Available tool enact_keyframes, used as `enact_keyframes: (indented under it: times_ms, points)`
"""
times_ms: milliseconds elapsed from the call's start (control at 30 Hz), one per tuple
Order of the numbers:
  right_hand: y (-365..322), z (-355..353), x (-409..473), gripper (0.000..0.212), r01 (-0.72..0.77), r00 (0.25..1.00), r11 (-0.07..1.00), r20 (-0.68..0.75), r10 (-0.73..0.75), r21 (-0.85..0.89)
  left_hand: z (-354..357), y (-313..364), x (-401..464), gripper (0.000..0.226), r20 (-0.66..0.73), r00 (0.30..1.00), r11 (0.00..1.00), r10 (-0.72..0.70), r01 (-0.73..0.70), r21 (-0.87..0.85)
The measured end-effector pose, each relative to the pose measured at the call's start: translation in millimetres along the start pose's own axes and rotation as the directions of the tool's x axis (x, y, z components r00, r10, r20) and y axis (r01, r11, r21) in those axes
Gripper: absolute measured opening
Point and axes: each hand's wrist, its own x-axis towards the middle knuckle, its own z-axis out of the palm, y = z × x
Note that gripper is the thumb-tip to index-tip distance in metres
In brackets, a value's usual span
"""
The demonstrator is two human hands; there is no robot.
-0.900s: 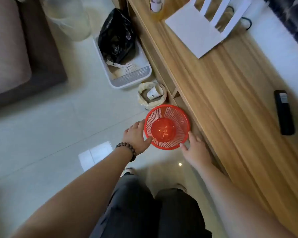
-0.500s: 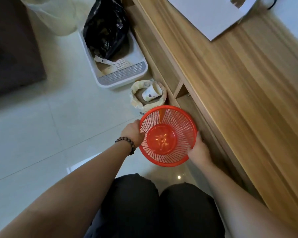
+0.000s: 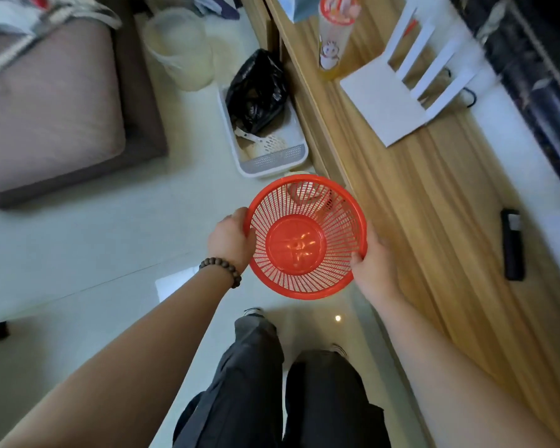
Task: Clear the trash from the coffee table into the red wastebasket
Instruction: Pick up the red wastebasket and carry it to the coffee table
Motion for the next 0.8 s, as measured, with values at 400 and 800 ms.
enact_keyframes:
  times_ms: [400, 800]
  points:
    - [-170, -183, -96, 0.055, 0.346, 0.936, 0.938, -0.085, -0.343, 0.023, -218, 101, -98, 0.035, -0.214, 0.970, 0.972, -0.116, 0.066, -0.226]
    - [-218, -165, -138, 0.053, 0.644, 0.761, 0.765, 0.105, -0.641, -0.001, -253, 81, -218, 0.033, -0.469, 0.786, 0.895, -0.402, 0.229, -0.382]
